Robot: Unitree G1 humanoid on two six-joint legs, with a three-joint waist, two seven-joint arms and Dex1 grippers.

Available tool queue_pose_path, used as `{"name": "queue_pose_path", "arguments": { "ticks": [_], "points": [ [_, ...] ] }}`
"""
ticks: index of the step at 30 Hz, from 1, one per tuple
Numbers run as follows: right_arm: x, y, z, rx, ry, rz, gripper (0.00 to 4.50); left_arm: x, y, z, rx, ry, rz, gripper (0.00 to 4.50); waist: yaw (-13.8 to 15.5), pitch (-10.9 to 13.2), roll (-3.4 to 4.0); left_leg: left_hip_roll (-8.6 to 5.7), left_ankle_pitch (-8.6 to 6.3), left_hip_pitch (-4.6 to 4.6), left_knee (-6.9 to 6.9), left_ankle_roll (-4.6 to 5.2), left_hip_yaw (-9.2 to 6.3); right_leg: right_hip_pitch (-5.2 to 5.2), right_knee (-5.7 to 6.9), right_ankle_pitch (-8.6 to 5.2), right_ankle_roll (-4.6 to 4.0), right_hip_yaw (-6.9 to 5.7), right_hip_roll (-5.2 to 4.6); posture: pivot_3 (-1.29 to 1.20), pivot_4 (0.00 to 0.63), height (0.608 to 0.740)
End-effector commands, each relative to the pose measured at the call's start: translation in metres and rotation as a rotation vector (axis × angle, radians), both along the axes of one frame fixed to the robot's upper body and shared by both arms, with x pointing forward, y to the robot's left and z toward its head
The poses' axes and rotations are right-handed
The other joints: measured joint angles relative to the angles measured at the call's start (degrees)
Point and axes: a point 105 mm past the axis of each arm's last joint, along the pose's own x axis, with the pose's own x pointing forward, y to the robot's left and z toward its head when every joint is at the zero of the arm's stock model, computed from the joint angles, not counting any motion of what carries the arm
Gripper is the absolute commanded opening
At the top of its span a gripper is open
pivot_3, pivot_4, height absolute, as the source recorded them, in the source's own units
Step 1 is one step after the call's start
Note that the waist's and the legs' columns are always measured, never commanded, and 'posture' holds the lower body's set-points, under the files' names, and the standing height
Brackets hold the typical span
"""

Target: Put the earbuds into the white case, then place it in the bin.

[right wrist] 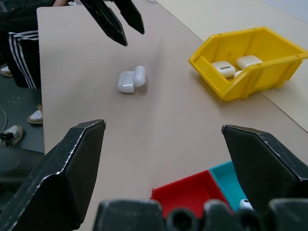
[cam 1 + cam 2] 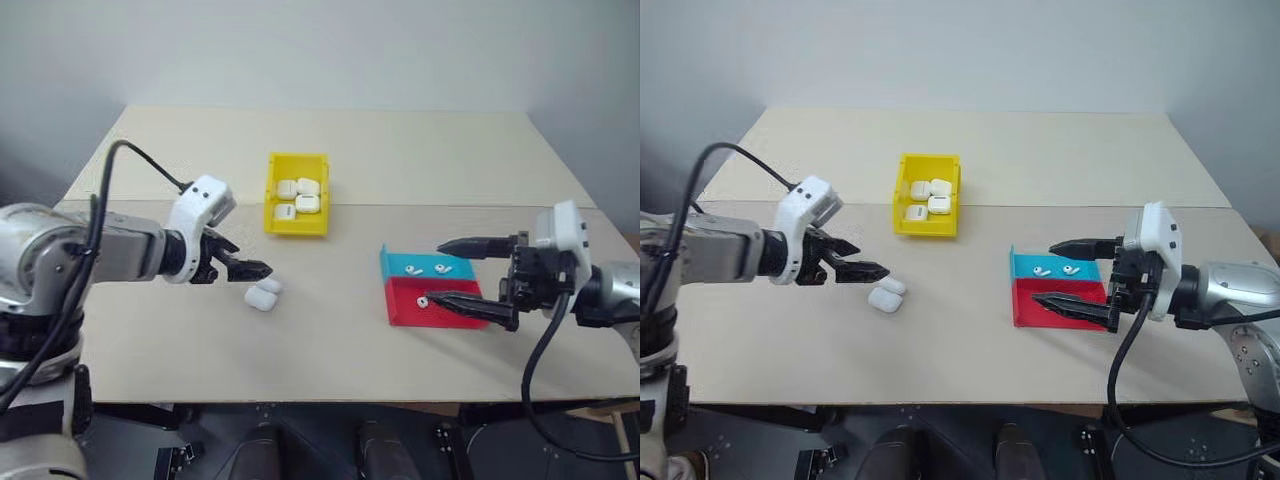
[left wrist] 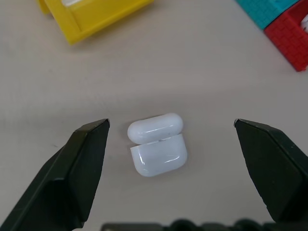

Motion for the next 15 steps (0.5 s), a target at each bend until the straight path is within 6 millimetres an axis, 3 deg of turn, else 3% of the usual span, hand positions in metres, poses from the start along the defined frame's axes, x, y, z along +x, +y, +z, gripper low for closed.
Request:
{"name": "queue_pose_path", "arguments": {
  "ticks": [1,13,15],
  "points": [
    [-0.0042,0.0015,0.0113,0.010,-0.052,0.002,4.48,0.0072,-0.0110,0.0037,0.009,-0.027,0.011,4.50,0.1,0.0,0.00,0.00,0.00,-0.01,0.01,0.00,0.00,0.00,0.00,0.00,0.00,0.00,-0.01,0.00,0.150,0.740],
    [-0.0081,0.0042,0.0058,0.022,-0.037,0.001,4.48,0.0130,-0.0181,-0.0002,0.120,0.077,0.039,4.50,0.2,0.0,-0.02,-0.02,0.00,0.01,0.04,0.00,-0.02,0.03,0.02,0.00,0.00,0.01,-0.04,0.00,0.150,0.740],
    [-0.0077,0.0043,0.0057,0.025,-0.036,0.000,4.48,0.0118,-0.0160,-0.0049,0.217,0.128,0.030,4.50,0.3,0.0,-0.03,-0.02,0.00,0.01,0.05,-0.01,-0.02,0.01,0.05,0.00,0.00,0.00,-0.03,0.00,0.150,0.740]
  ]
}}
